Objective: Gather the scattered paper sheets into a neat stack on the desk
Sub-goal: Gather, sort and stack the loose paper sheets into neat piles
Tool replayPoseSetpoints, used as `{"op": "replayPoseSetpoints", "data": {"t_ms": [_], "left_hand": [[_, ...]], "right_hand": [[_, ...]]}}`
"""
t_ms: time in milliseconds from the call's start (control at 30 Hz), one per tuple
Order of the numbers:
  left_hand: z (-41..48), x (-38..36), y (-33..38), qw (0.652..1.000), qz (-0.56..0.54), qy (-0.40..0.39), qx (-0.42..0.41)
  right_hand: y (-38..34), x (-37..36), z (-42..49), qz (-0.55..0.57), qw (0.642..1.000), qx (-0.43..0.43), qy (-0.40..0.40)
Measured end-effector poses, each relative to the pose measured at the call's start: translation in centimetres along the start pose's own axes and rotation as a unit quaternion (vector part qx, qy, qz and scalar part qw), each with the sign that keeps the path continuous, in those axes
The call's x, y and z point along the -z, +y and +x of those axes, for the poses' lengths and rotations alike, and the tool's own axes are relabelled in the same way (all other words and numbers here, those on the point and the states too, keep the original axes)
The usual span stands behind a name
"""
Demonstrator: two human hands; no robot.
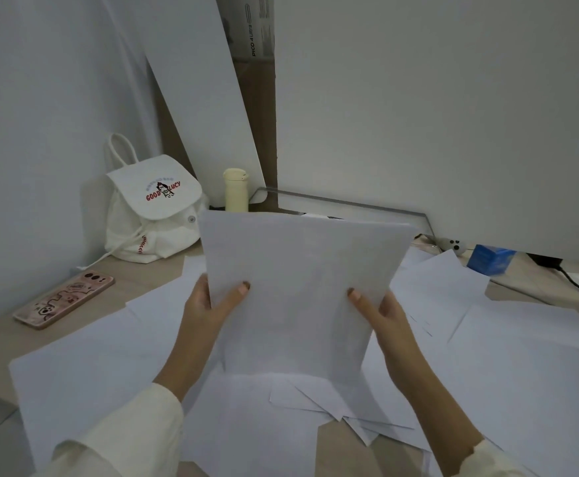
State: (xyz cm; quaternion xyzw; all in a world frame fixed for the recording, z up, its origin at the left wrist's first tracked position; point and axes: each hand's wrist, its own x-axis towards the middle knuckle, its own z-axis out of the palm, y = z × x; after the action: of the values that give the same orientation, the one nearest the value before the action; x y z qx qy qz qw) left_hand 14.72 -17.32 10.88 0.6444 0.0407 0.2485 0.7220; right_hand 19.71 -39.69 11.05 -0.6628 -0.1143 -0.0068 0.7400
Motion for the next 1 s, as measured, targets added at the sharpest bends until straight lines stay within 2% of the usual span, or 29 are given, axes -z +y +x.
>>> {"op": "replayPoseSetpoints", "data": {"t_ms": [67, 167, 300, 367, 467, 567, 733, 900, 1000], "left_hand": [[-0.5, -0.6, -1.0, 0.999, 0.002, -0.009, 0.035], [-0.2, -1.8, -0.5, 0.999, -0.001, -0.015, 0.048], [-0.2, -1.6, 0.3, 0.999, -0.013, 0.041, 0.0], [-1.0, -1.1, -0.5, 0.999, 0.001, 0.054, -0.002], [-2.2, -1.3, -2.1, 0.998, 0.022, 0.035, 0.04], [-1.9, -2.4, -1.6, 0.998, 0.026, 0.025, 0.048], [-2.1, -6.3, -0.5, 0.997, 0.044, -0.017, 0.054], [-4.5, -13.1, -2.0, 0.987, 0.067, -0.092, 0.114], [-6.6, -17.0, -3.5, 0.971, 0.082, -0.174, 0.145]], "right_hand": [[1.3, -0.5, -0.4, -0.004, 0.999, -0.032, 0.01], [0.8, -1.1, -0.1, 0.019, 0.999, -0.021, 0.027], [0.0, -0.3, 0.0, 0.046, 0.996, 0.019, 0.075], [1.1, 0.0, -0.6, 0.028, 0.997, -0.009, 0.07], [3.0, -0.3, -1.9, -0.031, 0.997, -0.069, 0.029], [2.1, -0.1, -1.9, -0.084, 0.993, -0.041, 0.073], [-0.5, 4.3, -2.4, -0.135, 0.98, 0.014, 0.145], [-1.0, 11.7, -5.3, -0.16, 0.963, -0.044, 0.213], [-0.7, 16.4, -7.4, -0.191, 0.945, -0.076, 0.253]]}}
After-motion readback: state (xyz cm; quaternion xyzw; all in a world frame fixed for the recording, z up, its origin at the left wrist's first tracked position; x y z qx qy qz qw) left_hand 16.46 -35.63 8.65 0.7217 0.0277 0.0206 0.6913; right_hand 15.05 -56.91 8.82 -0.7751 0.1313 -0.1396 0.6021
